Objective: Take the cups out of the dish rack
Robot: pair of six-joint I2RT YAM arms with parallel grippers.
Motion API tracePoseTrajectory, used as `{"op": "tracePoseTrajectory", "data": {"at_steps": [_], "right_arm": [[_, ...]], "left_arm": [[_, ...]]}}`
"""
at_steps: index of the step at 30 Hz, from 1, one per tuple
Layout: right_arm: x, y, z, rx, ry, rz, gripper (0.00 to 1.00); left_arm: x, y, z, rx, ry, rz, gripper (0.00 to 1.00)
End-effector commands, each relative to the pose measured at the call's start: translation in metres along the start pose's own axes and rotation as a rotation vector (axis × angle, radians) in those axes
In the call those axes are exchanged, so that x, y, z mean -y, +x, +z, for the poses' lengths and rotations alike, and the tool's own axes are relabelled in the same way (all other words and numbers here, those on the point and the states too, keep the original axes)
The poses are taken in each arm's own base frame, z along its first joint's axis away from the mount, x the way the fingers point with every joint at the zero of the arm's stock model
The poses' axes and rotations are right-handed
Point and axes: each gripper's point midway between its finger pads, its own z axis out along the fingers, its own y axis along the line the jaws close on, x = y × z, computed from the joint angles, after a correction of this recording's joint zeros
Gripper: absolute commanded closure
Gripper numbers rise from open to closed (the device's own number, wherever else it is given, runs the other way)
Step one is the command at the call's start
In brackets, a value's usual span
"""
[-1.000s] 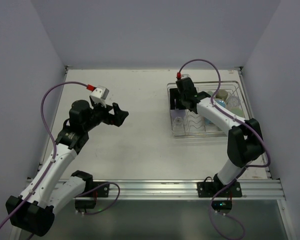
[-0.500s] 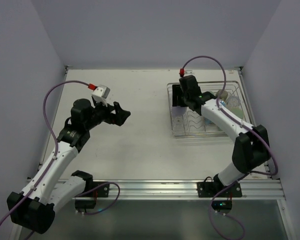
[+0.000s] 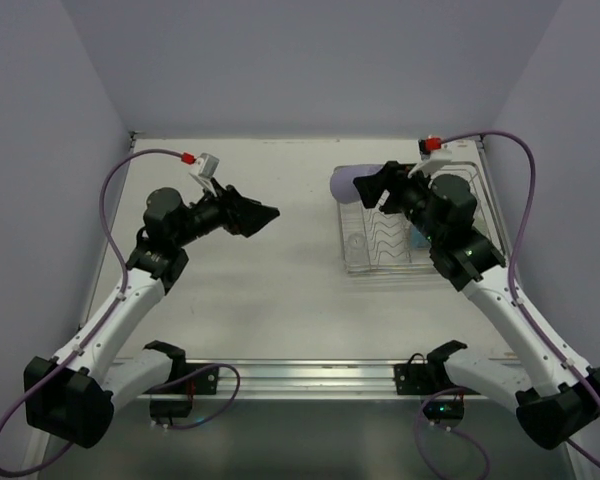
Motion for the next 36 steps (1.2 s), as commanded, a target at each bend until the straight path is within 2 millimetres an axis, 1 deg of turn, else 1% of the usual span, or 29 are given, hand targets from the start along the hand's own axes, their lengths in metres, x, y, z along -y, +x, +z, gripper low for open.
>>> {"op": "tracePoseTrajectory", "data": {"at_steps": [1,2,4,5,6,7,8,11,13,14,16,17,19,20,22,23,25,26,27,28,29,30,31,32,33,34,35,36], "right_arm": [[-0.053,-0.005,-0.009,0.045,-0.293,0.157,0.73],[-0.069,-0.003,-0.016,0.021,-0.377,0.215,0.73],[-0.084,-0.006,-0.023,0.044,-0.481,0.263,0.73],[-0.099,-0.013,-0.032,0.054,-0.57,0.297,0.73],[-0.101,-0.005,-0.03,0.029,-0.591,0.318,0.73],[-0.105,-0.004,-0.03,0.018,-0.617,0.334,0.73],[-0.112,-0.003,-0.033,-0.002,-0.669,0.355,0.73],[-0.115,0.008,-0.026,-0.038,-0.703,0.396,0.73],[-0.115,0.014,-0.022,-0.058,-0.706,0.406,0.72],[-0.114,0.017,-0.02,-0.063,-0.699,0.406,0.72],[-0.112,0.024,-0.015,-0.081,-0.694,0.41,0.72],[-0.112,0.025,-0.014,-0.083,-0.694,0.416,0.72],[-0.112,0.03,-0.011,-0.095,-0.694,0.421,0.72],[-0.11,0.031,-0.009,-0.097,-0.691,0.425,0.72],[-0.111,0.036,-0.007,-0.114,-0.696,0.434,0.72],[-0.11,0.04,-0.004,-0.124,-0.696,0.441,0.72],[-0.11,0.044,-0.003,-0.134,-0.705,0.458,0.72],[-0.107,0.053,0.001,-0.151,-0.693,0.47,0.72],[-0.106,0.056,0.002,-0.16,-0.69,0.482,0.71],[-0.105,0.061,0.003,-0.168,-0.691,0.486,0.69],[-0.103,0.066,0.006,-0.178,-0.686,0.492,0.63],[-0.102,0.067,0.007,-0.18,-0.681,0.495,0.44],[-0.1,0.071,0.008,-0.186,-0.677,0.492,0.32],[-0.099,0.072,0.008,-0.185,-0.669,0.491,0.21],[-0.098,0.073,0.008,-0.181,-0.661,0.478,0.03],[-0.094,0.075,0.01,-0.185,-0.632,0.475,0.01],[-0.092,0.076,0.01,-0.186,-0.617,0.467,0.01],[-0.089,0.076,0.007,-0.184,-0.599,0.448,0.01]], "left_arm": [[0.039,-0.02,0.004,0.062,0.189,-0.071,0.12],[0.041,-0.019,0.005,0.062,0.206,-0.086,0.12],[0.044,-0.019,0.008,0.068,0.233,-0.124,0.12],[0.046,-0.017,0.008,0.063,0.246,-0.134,0.12],[0.047,-0.017,0.011,0.061,0.255,-0.148,0.12],[0.048,-0.017,0.012,0.06,0.26,-0.152,0.13],[0.052,-0.017,0.013,0.061,0.275,-0.153,0.14],[0.055,-0.015,0.016,0.053,0.294,-0.168,0.17],[0.057,-0.012,0.018,0.044,0.305,-0.183,0.21],[0.06,-0.01,0.019,0.042,0.323,-0.181,0.25],[0.065,-0.01,0.019,0.037,0.344,-0.193,0.29],[0.068,-0.009,0.019,0.034,0.358,-0.192,0.35],[0.07,-0.007,0.02,0.025,0.371,-0.202,0.4],[0.071,-0.007,0.02,0.028,0.379,-0.2,0.46],[0.071,-0.007,0.022,0.028,0.38,-0.205,0.53],[0.073,-0.009,0.022,0.034,0.387,-0.201,0.62],[0.074,-0.012,0.021,0.047,0.389,-0.193,0.73],[0.075,-0.014,0.021,0.058,0.389,-0.18,0.86],[0.074,-0.015,0.02,0.068,0.384,-0.17,0.91],[0.072,-0.019,0.02,0.081,0.356,-0.171,1.0],[0.067,-0.02,0.022,0.095,0.32,-0.129,1.0],[0.059,-0.023,0.024,0.103,0.274,-0.11,1.0],[0.044,-0.028,0.029,0.108,0.162,-0.117,1.0],[0.035,-0.032,0.029,0.117,0.104,-0.052,1.0],[0.028,-0.036,0.03,0.119,0.053,-0.029,1.0],[0.011,-0.046,0.031,0.131,-0.061,0.013,1.0],[0.002,-0.051,0.03,0.14,-0.123,0.029,1.0],[-0.006,-0.073,0.028,0.196,-0.206,0.06,1.0]]}}
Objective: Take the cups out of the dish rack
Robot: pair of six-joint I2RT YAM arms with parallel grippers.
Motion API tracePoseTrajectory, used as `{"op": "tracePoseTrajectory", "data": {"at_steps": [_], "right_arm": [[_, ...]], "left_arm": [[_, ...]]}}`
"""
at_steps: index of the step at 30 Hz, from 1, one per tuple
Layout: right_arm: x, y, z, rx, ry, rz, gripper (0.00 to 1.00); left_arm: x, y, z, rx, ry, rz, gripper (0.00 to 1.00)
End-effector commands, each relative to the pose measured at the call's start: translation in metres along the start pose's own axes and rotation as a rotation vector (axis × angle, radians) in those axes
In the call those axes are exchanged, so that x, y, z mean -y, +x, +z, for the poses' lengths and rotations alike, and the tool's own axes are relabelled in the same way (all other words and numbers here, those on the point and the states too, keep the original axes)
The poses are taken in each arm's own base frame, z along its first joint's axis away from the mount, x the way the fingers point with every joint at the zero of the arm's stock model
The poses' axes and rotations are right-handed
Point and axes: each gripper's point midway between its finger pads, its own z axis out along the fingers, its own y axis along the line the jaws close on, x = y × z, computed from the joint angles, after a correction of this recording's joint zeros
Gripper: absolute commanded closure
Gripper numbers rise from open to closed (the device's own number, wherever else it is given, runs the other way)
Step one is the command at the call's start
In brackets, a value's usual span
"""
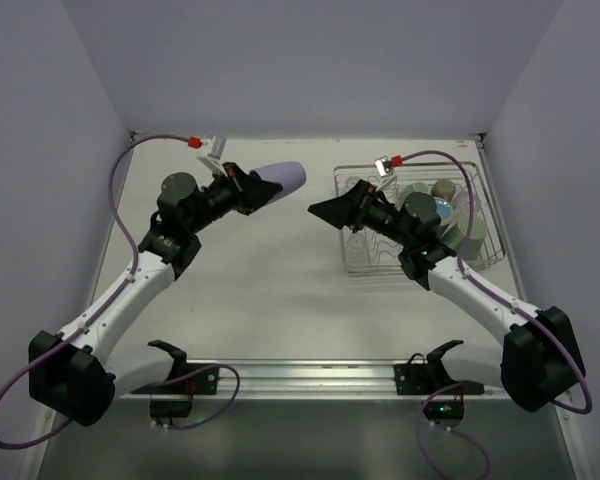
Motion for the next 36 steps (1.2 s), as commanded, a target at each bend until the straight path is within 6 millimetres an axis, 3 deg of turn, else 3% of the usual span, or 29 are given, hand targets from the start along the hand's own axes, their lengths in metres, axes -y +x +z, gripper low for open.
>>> {"op": "tracePoseTrajectory", "data": {"at_steps": [1,2,3,4,5,6,7,8,9,10,12,15,18,24,27,29,33,36], "right_arm": [[-0.007,-0.007,-0.008,0.031,0.015,-0.069,0.01],[-0.004,-0.009,-0.01,0.046,0.044,-0.076,0.01],[-0.007,-0.011,-0.015,0.06,0.053,-0.101,0.01],[0.003,-0.007,-0.019,0.049,0.096,-0.093,0.01],[0.008,-0.007,-0.022,0.059,0.127,-0.114,0.01],[0.013,-0.003,-0.028,0.048,0.16,-0.115,0.01],[0.015,-0.002,-0.03,0.046,0.178,-0.124,0.01],[0.02,0.0,-0.033,0.037,0.202,-0.134,0.01],[0.028,0.004,-0.037,0.025,0.245,-0.152,0.01],[0.027,0.005,-0.041,0.027,0.253,-0.167,0.01],[0.03,0.01,-0.047,0.006,0.283,-0.204,0.01],[0.029,0.016,-0.055,-0.012,0.303,-0.249,0.01],[0.028,0.02,-0.058,-0.022,0.304,-0.276,0.01],[0.025,0.025,-0.058,-0.039,0.299,-0.295,0.01],[0.025,0.027,-0.056,-0.043,0.294,-0.298,0.01],[0.026,0.028,-0.056,-0.048,0.298,-0.299,0.01],[0.028,0.027,-0.057,-0.042,0.31,-0.306,0.01],[0.027,0.025,-0.057,-0.039,0.317,-0.312,0.01]], "left_arm": [[-0.044,-0.046,-0.006,0.081,-0.34,0.21,1.0],[-0.058,-0.048,-0.009,0.067,-0.421,0.216,1.0],[-0.063,-0.075,-0.012,0.122,-0.499,0.253,1.0],[-0.091,-0.067,-0.014,0.055,-0.615,0.266,1.0],[-0.118,-0.08,-0.026,0.063,-0.772,0.316,1.0],[-0.126,-0.092,-0.032,0.043,-0.84,0.327,1.0],[-0.157,-0.086,-0.03,-0.023,-0.914,0.342,1.0],[-0.175,-0.087,-0.035,-0.045,-0.968,0.326,1.0],[-0.194,-0.098,-0.048,-0.052,-1.014,0.291,1.0],[-0.221,-0.09,-0.049,-0.1,-1.057,0.267,1.0],[-0.249,-0.095,-0.066,-0.124,-1.13,0.232,1.0],[-0.293,-0.086,-0.088,-0.21,-1.304,0.25,1.0],[-0.316,-0.081,-0.105,-0.281,-1.41,0.264,1.0],[-0.339,-0.081,-0.122,-0.364,-1.466,0.24,1.0],[-0.354,-0.077,-0.123,-0.423,-1.462,0.203,1.0],[-0.358,-0.084,-0.123,-0.424,-1.468,0.207,1.0],[-0.373,-0.073,-0.119,-0.479,-1.418,0.141,1.0],[-0.383,-0.072,-0.129,-0.483,-1.41,0.092,1.0]]}}
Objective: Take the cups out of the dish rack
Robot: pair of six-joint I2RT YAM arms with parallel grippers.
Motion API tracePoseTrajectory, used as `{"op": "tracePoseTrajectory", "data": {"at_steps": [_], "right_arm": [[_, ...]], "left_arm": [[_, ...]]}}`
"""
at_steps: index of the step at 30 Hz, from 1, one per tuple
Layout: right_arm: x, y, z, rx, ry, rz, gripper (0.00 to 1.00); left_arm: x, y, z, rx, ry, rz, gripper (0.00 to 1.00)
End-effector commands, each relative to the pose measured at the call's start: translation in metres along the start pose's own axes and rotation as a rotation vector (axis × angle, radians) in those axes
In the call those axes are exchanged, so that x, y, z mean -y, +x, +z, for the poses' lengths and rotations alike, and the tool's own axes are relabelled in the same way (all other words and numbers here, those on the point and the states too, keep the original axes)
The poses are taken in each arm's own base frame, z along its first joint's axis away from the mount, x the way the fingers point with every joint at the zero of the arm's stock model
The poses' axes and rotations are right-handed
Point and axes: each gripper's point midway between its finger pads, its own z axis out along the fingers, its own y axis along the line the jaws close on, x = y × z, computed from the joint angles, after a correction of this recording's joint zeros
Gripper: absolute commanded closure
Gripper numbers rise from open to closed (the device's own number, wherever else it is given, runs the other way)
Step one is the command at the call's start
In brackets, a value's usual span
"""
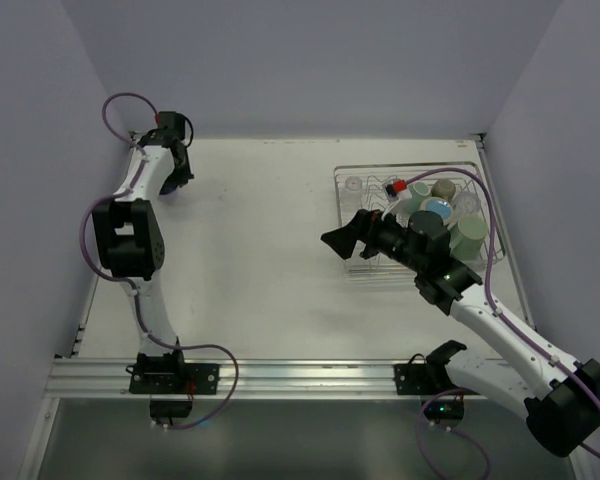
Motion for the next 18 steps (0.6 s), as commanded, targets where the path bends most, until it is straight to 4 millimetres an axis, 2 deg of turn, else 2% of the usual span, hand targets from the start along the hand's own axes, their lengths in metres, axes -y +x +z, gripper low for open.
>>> {"op": "tracePoseTrajectory", "data": {"at_steps": [1,7,15,16,17,18], "right_arm": [[0.001,-0.004,-0.002,0.018,0.02,-0.032,0.01],[0.002,-0.001,0.002,0.003,0.026,-0.035,0.01],[0.0,-0.002,0.001,0.014,0.036,-0.057,0.01],[-0.001,-0.002,0.001,0.014,0.036,-0.057,0.01],[0.0,-0.002,0.001,0.014,0.039,-0.058,0.01],[0.0,-0.003,0.001,0.016,0.04,-0.062,0.01]], "left_arm": [[-0.009,0.001,0.0,-0.046,0.037,0.004,1.0],[-0.011,0.0,0.004,-0.055,0.086,-0.032,1.0],[-0.013,0.007,0.017,-0.101,0.123,-0.042,0.87],[-0.014,0.006,0.017,-0.099,0.12,-0.044,0.85],[-0.015,0.003,0.016,-0.089,0.116,-0.045,0.76],[-0.016,0.001,0.015,-0.081,0.109,-0.048,0.73]]}}
